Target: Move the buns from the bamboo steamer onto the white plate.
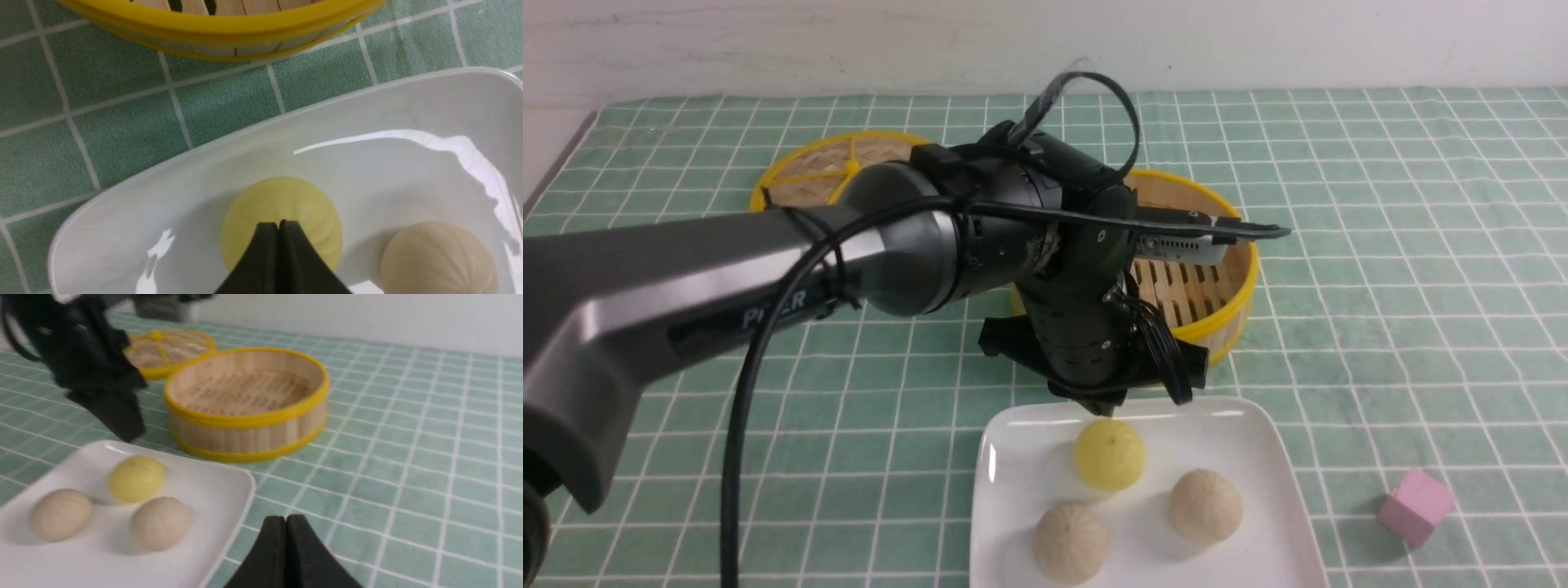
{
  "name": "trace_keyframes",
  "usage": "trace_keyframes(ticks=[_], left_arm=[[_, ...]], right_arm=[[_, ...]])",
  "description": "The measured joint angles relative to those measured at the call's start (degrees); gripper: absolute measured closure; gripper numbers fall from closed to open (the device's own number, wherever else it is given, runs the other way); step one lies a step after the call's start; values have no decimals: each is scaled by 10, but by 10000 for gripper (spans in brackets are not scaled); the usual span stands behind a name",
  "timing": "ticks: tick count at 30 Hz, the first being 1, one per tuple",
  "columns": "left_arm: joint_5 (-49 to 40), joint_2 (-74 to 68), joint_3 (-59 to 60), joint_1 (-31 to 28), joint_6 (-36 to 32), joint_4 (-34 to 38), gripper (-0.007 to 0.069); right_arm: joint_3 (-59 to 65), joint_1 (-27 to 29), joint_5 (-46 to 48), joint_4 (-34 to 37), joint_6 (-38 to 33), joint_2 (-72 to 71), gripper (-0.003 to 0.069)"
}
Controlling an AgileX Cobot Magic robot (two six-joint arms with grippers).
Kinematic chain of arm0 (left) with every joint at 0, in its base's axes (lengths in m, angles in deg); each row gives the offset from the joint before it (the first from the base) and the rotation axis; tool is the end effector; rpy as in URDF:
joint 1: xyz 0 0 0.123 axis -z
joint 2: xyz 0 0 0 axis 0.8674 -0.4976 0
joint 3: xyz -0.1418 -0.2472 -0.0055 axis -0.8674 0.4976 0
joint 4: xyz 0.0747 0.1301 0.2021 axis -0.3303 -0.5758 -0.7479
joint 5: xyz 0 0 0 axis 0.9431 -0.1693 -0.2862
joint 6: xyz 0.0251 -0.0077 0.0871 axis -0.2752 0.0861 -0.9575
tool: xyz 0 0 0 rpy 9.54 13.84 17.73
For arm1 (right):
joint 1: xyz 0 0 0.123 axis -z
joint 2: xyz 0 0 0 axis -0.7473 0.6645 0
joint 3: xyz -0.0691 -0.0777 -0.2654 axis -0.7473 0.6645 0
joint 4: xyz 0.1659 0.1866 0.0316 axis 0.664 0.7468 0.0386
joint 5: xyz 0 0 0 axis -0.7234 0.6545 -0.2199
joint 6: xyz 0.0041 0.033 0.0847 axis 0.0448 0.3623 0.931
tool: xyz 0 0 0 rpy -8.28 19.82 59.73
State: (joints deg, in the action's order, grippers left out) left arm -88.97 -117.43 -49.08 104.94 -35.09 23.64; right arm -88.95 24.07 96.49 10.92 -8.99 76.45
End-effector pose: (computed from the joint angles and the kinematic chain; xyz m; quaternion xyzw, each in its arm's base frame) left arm 0.2878 -0.2826 0.2291 0.1528 0.9698 -0.1008 0.1611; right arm 0.0404 0.0169 0.2288 -0.1276 0.7633 0.1532 0.6145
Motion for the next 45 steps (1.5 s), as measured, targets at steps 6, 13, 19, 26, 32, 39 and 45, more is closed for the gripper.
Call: trace_keyframes(ticks=[6,13,19,26,32,39,45], left_arm=[[-8,15,0,0,0,-18,623],[-19,90,0,0,-1,-63,623],[-64,169,0,0,-1,-106,621],[-150,308,0,0,-2,-147,614],[-215,415,15,0,-3,-163,613],[-59,624,266,0,0,-113,613],[253,756,472,0,27,-102,609]], right_arm=[[71,137,-2,-20,0,-6,655],[98,209,-9,-44,0,-6,650],[103,227,-27,-47,0,-6,644],[104,229,-32,-47,0,-6,641],[104,229,-32,-47,0,-6,636],[104,229,-32,-47,0,-6,625],[104,229,-33,-47,0,-6,618]])
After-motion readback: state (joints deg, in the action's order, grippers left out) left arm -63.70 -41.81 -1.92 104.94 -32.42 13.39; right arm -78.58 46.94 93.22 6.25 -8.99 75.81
